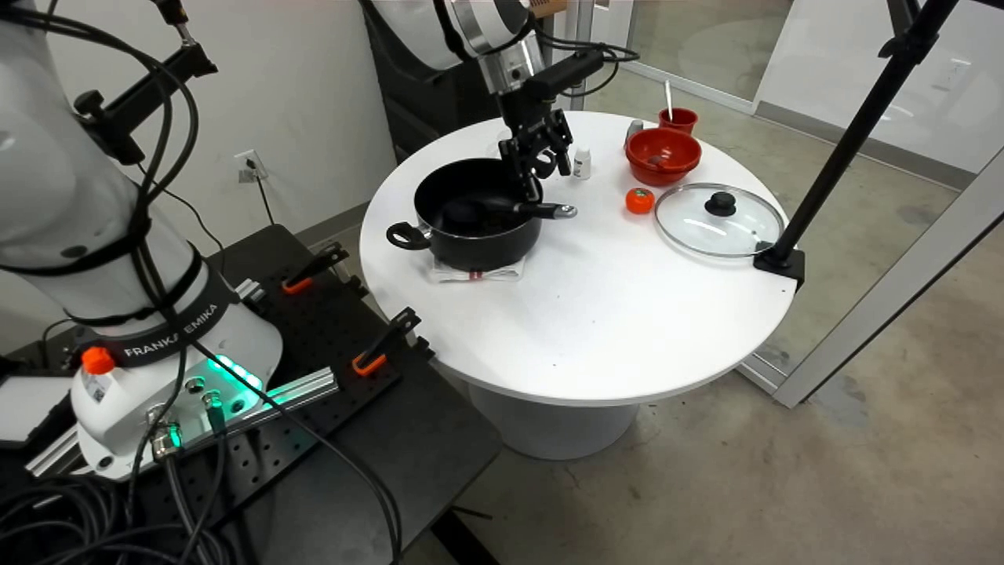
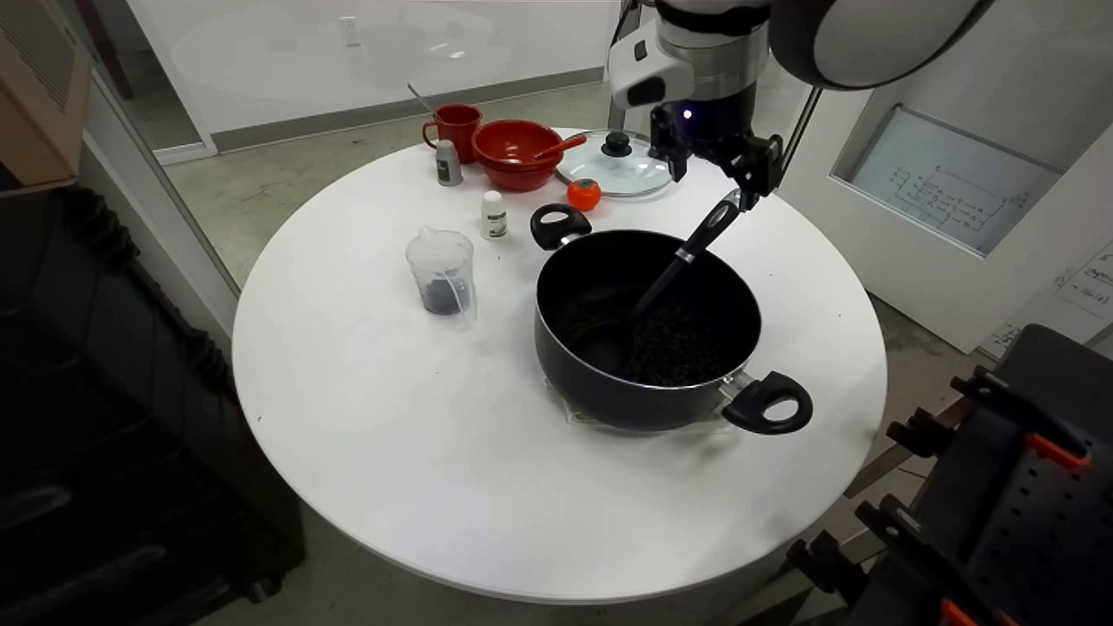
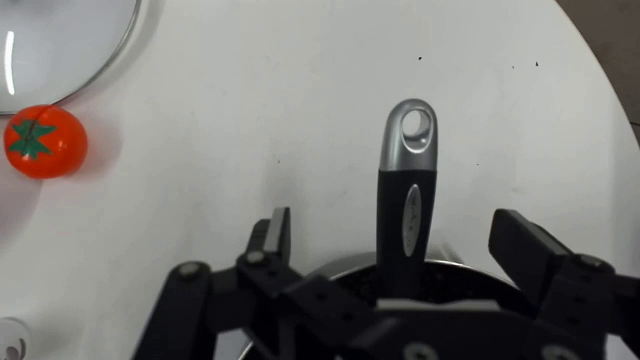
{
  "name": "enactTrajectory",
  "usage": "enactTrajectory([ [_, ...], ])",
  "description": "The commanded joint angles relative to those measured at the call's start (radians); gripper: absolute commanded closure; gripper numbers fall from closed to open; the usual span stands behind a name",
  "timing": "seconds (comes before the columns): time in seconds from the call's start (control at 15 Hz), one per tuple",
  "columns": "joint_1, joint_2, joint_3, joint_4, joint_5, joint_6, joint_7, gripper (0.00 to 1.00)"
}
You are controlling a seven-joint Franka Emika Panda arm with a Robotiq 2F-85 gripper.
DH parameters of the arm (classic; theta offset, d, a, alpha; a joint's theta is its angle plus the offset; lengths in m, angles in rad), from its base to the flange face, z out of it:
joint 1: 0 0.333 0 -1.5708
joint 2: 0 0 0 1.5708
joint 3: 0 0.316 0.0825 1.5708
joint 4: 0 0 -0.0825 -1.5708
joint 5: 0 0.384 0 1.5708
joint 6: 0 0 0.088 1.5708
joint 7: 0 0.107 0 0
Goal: Use the dishing spoon to mix in the pot
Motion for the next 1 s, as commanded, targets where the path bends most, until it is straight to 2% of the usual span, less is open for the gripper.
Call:
enactTrajectory([
  [0.0,-0.022,0.056,-0.009,0.072,0.046,-0.021,-0.066,0.00],
  [0.2,-0.031,0.080,-0.021,0.101,0.034,-0.023,-0.083,0.00],
  [0.27,-0.033,0.087,-0.024,0.107,0.031,-0.023,-0.087,0.03],
  [0.33,-0.034,0.090,-0.025,0.111,0.031,-0.027,-0.093,0.25],
  [0.47,-0.036,0.093,-0.027,0.111,0.028,-0.027,-0.107,0.31],
  [0.6,-0.038,0.090,-0.025,0.105,0.033,-0.035,-0.127,0.46],
  [0.67,-0.041,0.081,-0.024,0.094,0.035,-0.038,-0.143,0.20],
  [0.73,-0.043,0.077,-0.023,0.089,0.038,-0.047,-0.156,0.11],
  [0.87,-0.049,0.069,-0.028,0.075,0.034,-0.051,-0.178,0.02],
  [0.93,-0.052,0.069,-0.032,0.073,0.030,-0.053,-0.184,0.00],
])
